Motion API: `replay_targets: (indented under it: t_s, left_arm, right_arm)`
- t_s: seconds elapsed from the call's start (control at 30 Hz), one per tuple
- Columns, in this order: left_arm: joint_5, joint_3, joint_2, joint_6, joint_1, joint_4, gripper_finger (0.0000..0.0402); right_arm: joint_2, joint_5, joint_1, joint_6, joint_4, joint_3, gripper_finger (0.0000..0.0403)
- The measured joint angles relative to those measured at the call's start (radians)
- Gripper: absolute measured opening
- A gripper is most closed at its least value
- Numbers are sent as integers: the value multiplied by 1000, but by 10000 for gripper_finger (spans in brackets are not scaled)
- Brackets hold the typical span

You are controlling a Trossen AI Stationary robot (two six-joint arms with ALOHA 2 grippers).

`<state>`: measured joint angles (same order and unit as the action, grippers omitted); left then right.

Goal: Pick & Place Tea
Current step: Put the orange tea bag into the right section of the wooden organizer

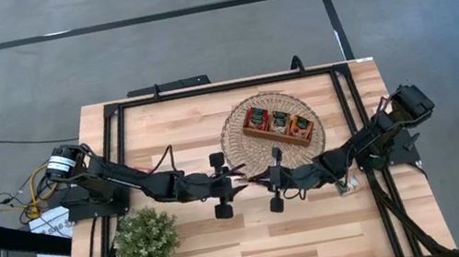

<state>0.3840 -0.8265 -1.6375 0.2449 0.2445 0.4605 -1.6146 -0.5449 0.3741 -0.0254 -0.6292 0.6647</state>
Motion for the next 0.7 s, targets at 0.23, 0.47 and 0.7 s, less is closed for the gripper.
replay_targets:
  t_s: [0.23,0.47,0.7]
  left_arm:
    - [6,0,0,1,0,-8,40]
    - [9,0,0,9,7,-35,2]
    - [25,0,0,-29,8,-111,0]
  right_arm:
    - [0,-1,12,1,2,0,0]
    - [0,-4,11,9,18,2,0]
    - [62,-28,0,-18,398,103,74]
